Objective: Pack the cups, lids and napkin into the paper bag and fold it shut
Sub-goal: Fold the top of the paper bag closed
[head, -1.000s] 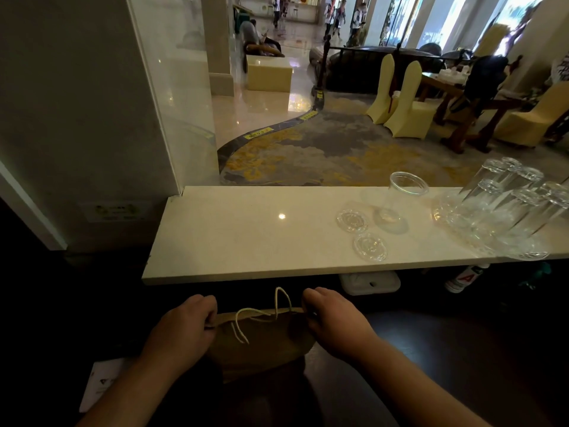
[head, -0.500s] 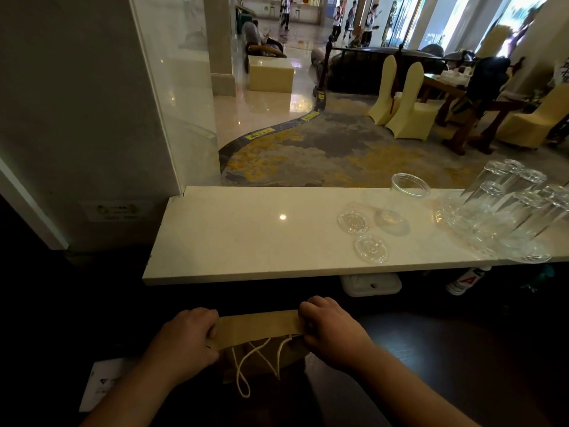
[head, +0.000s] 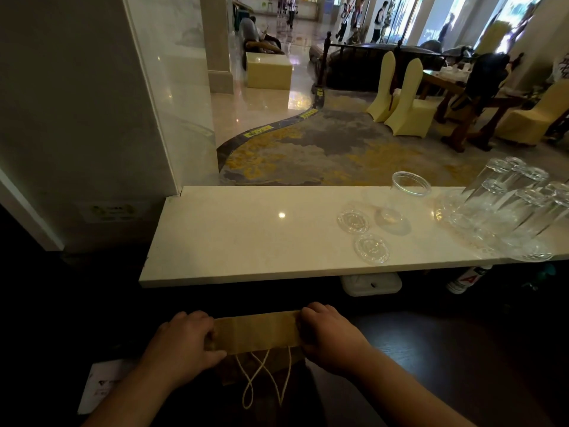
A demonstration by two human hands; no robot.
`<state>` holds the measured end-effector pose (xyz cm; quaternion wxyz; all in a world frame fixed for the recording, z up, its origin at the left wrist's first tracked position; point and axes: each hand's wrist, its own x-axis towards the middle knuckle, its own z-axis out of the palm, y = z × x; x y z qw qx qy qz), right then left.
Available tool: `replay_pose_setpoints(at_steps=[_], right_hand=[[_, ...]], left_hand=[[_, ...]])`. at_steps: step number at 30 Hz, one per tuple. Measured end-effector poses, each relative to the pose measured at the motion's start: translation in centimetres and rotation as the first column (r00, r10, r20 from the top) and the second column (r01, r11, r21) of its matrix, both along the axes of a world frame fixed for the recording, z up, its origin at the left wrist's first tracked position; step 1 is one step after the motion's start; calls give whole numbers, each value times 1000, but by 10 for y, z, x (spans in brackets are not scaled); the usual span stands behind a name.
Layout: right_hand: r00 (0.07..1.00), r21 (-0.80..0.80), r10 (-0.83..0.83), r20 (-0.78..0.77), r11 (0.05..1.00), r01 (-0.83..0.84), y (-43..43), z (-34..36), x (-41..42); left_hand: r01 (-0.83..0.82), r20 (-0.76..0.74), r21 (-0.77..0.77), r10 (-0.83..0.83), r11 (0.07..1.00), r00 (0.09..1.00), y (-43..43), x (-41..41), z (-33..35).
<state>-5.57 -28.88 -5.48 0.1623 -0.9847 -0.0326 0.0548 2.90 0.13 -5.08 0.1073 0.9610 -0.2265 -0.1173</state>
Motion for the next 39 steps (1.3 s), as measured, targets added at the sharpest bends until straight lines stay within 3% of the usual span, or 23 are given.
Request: replay_pose_setpoints(at_steps=[7, 11, 16, 23, 29, 39], right_hand=[[1000, 12, -9, -11, 1000, 9, -1, -1, 2], [1000, 14, -12, -5, 1000, 13, -2, 1, 4], [1000, 4, -9, 8, 1000, 9, -2, 4, 6], [999, -38, -44, 28, 998, 45, 2, 5, 11], [988, -34, -153, 17, 988, 154, 18, 6, 19], [996, -86, 70, -59, 993, -75, 64, 10, 41]], left_hand=[[-5, -7, 9, 5, 1000, 1000, 0, 4, 1], [-92, 28, -35, 93, 995, 995, 1, 6, 2], [-42, 105, 15, 40, 999, 994, 0, 10, 4], [-33, -62, -16, 32, 999, 998, 7, 17, -5], [-37, -67, -20, 35, 999, 997, 9, 17, -12], [-34, -68, -66, 29, 997, 997, 15, 18, -16]])
